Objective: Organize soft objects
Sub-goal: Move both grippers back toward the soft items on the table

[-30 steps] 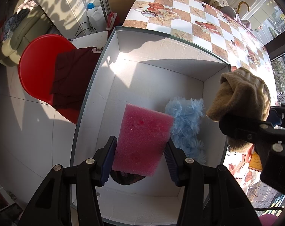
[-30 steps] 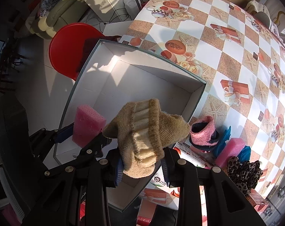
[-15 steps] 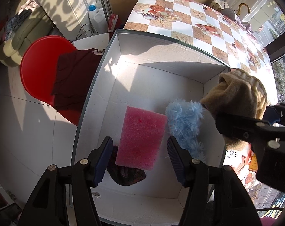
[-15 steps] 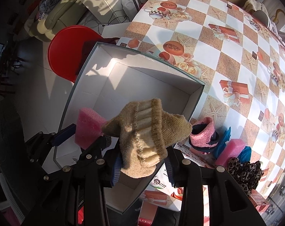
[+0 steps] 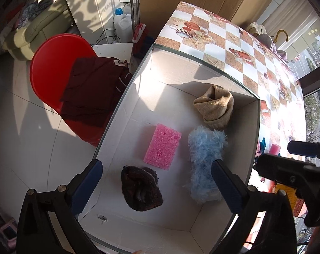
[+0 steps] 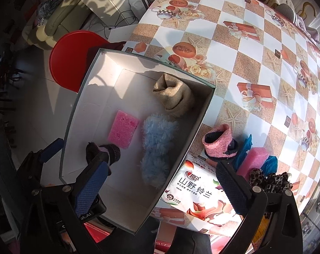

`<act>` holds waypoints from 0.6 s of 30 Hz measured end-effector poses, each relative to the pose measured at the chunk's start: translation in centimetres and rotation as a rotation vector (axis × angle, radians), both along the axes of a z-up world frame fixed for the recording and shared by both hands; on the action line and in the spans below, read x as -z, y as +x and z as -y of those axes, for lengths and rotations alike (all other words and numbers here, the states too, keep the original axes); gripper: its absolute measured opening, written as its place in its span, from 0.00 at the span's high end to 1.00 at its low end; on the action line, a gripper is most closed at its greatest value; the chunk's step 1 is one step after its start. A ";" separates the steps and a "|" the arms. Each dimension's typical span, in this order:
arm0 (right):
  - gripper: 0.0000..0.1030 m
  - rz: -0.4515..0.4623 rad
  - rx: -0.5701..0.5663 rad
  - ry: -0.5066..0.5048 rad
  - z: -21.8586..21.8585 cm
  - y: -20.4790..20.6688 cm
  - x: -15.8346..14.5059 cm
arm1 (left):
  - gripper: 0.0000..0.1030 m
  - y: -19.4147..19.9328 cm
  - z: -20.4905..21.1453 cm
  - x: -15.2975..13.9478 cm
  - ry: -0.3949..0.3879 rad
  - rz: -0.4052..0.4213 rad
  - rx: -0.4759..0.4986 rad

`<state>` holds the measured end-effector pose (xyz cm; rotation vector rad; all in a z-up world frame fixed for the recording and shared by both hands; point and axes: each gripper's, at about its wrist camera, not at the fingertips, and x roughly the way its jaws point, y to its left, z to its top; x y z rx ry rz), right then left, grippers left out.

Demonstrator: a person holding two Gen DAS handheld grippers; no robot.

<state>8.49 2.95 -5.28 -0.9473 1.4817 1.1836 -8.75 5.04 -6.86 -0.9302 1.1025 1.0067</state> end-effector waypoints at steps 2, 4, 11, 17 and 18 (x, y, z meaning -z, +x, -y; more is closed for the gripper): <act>0.00 -0.002 0.018 -0.008 0.3 0.6 0.0 | 0.00 -0.2 0.0 -0.4 0.011 0.021 -0.007; 0.00 -0.017 0.045 -0.013 0.8 1.3 -0.2 | 0.00 -0.1 0.1 -0.9 0.015 0.048 0.003; 0.00 -0.067 0.152 0.012 2.6 5.4 -2.5 | 0.00 2.1 0.7 -3.2 0.029 0.084 0.095; 0.00 -0.111 0.363 0.043 6.2 12.2 -4.8 | 0.00 5.6 1.2 -5.0 0.060 0.073 0.209; 0.00 -0.118 0.403 0.046 7.0 13.5 -5.0 | 0.00 6.3 1.3 -5.2 0.064 0.066 0.235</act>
